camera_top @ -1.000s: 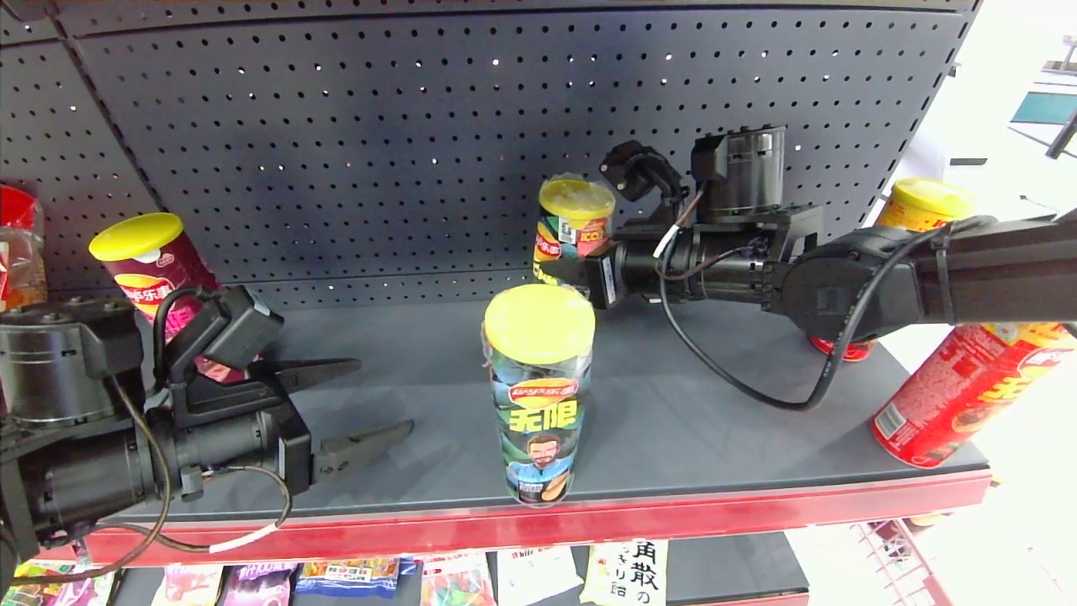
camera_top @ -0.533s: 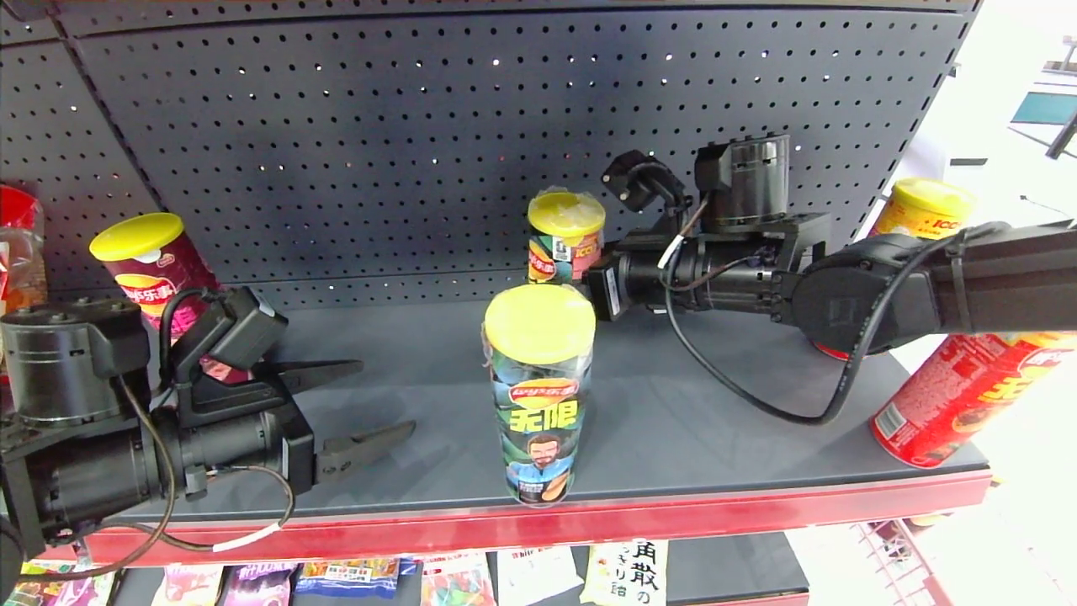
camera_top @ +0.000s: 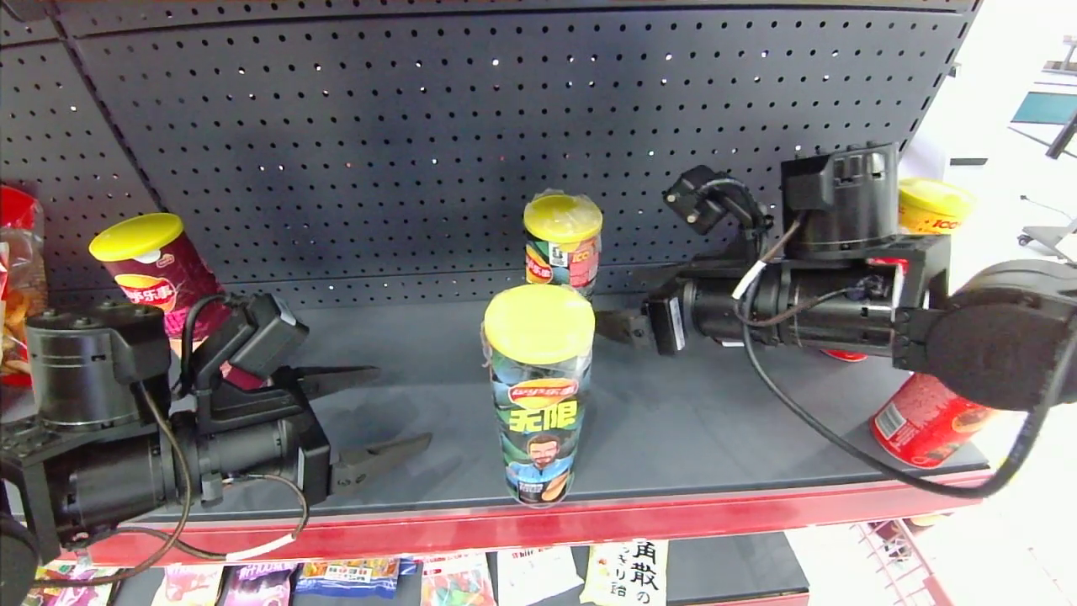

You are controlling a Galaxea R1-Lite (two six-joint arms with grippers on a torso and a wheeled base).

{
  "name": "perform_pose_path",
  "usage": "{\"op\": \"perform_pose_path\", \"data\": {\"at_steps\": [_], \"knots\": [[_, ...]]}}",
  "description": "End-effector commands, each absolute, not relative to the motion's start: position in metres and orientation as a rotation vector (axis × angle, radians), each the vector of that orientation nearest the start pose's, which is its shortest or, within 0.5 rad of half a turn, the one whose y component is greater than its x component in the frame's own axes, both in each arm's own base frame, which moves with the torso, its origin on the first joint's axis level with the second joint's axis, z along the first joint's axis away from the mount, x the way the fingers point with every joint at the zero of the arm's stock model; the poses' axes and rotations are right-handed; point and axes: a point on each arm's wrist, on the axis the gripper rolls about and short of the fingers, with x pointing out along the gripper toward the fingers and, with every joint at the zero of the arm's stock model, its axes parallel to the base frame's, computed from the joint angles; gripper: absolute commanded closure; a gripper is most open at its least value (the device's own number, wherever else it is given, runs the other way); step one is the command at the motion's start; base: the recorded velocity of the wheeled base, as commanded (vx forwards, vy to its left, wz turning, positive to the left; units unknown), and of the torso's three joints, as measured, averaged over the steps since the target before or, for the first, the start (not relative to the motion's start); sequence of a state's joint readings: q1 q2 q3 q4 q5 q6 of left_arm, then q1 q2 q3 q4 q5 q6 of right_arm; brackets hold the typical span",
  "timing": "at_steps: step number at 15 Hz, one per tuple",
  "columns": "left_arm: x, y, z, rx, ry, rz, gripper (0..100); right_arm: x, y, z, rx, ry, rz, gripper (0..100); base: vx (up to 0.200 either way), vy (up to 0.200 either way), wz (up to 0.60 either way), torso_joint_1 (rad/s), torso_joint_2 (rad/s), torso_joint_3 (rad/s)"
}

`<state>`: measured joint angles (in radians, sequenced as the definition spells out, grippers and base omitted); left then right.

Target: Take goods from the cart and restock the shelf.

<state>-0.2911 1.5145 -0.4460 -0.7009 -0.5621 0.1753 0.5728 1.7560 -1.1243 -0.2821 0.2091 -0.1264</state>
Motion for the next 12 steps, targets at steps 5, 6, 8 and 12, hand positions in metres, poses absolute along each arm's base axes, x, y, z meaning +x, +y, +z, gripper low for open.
{"op": "perform_pose_path", "data": {"at_steps": [5, 6, 8, 12], "knots": [[0.222, -0.09, 0.13, 0.144, 0.358, -0.906, 0, 0.194, 0.134, 0.222, -0.189, 0.291, 0.792, 0, 0.0, 0.0, 0.0, 0.0, 0.0, 0.0], [0.225, -0.091, 0.129, 0.146, 0.363, -0.898, 0, 0.181, 0.128, 0.22, -0.189, 0.291, 0.802, 0, 0.0, 0.0, 0.0, 0.0, 0.0, 0.0], [0.228, -0.094, 0.127, 0.151, 0.368, -0.896, 0, 0.16, 0.116, 0.216, -0.188, 0.281, 0.812, 0, 0.0, 0.0, 0.0, 0.0, 0.0, 0.0], [0.23, -0.103, 0.117, 0.16, 0.408, -0.923, 0, 0.143, 0.104, 0.219, -0.149, 0.256, 0.804, 0, 0.0, 0.0, 0.0, 0.0, 0.0, 0.0]]}}
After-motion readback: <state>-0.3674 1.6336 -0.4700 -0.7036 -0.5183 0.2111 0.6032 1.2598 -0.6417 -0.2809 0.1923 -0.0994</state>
